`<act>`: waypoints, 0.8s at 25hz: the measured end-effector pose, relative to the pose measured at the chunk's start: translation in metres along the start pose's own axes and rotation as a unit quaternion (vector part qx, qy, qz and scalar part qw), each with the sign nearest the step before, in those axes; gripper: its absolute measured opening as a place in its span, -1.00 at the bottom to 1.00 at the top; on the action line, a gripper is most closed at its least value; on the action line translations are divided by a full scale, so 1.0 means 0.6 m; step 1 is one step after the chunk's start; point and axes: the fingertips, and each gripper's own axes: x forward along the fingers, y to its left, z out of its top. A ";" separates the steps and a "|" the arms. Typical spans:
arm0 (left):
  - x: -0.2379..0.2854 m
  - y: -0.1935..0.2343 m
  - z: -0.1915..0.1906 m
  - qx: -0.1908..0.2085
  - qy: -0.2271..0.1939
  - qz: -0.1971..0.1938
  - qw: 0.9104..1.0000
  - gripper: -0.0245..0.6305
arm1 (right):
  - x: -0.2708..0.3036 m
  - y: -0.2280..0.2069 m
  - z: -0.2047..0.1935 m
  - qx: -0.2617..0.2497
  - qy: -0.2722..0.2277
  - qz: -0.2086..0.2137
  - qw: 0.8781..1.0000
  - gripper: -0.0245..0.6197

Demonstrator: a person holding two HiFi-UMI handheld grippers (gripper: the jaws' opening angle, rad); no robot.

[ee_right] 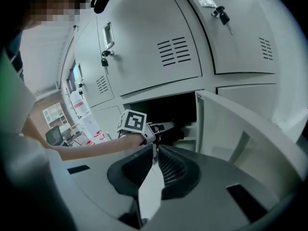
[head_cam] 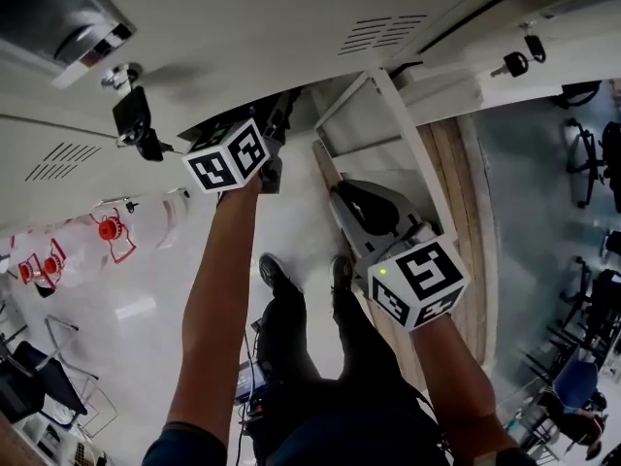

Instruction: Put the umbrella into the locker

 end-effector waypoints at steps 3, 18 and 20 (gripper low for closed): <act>0.026 -0.006 0.016 0.033 0.005 -0.010 0.999 -0.04 | 0.039 -0.011 -0.008 0.009 0.006 -0.003 1.000 -0.77; 0.008 -0.024 0.017 0.119 0.001 0.003 0.993 -0.07 | 0.060 -0.020 -0.051 0.027 0.030 -0.008 0.999 -0.77; -0.006 -0.031 0.016 0.131 0.000 0.004 0.991 -0.07 | 0.054 -0.020 -0.046 0.025 0.028 -0.008 0.999 -0.77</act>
